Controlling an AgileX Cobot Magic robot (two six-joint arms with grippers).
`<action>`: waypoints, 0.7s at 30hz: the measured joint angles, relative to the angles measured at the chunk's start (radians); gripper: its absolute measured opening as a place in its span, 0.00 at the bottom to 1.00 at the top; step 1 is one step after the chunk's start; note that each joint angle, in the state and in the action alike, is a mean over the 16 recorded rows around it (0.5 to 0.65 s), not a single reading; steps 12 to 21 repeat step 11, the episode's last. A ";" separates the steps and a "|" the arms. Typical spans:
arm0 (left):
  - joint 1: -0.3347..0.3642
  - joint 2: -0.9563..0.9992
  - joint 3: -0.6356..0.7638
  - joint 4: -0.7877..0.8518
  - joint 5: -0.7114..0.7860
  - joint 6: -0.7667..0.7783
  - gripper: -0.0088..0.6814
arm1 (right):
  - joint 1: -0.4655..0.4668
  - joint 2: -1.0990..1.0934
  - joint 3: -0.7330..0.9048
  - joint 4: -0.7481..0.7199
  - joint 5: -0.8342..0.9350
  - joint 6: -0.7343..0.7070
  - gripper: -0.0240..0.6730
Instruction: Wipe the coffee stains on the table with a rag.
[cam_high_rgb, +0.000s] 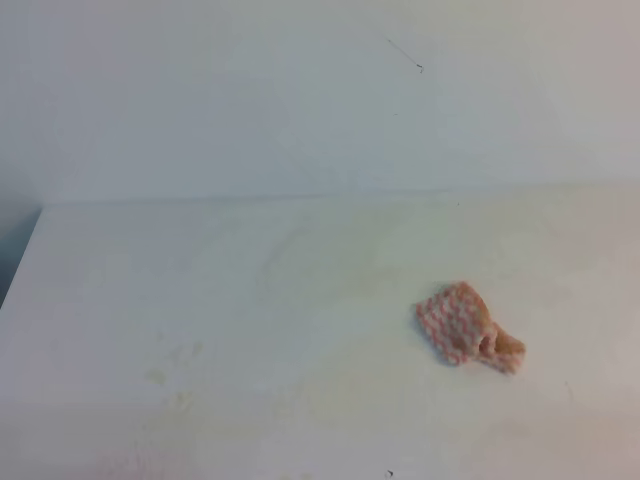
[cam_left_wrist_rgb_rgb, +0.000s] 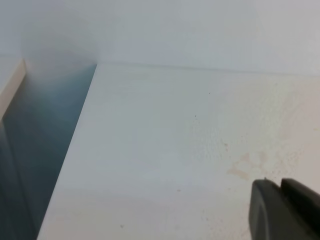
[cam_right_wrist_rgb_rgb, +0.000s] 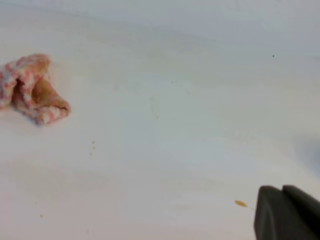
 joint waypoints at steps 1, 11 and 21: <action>0.000 0.000 0.002 0.000 0.000 0.000 0.01 | 0.000 0.000 0.000 0.000 0.000 0.000 0.03; 0.000 0.000 -0.001 0.000 0.000 0.000 0.01 | 0.000 0.000 0.000 0.000 0.000 0.000 0.03; 0.000 0.000 -0.001 0.000 0.000 0.000 0.01 | 0.000 0.000 0.000 0.000 0.000 0.000 0.03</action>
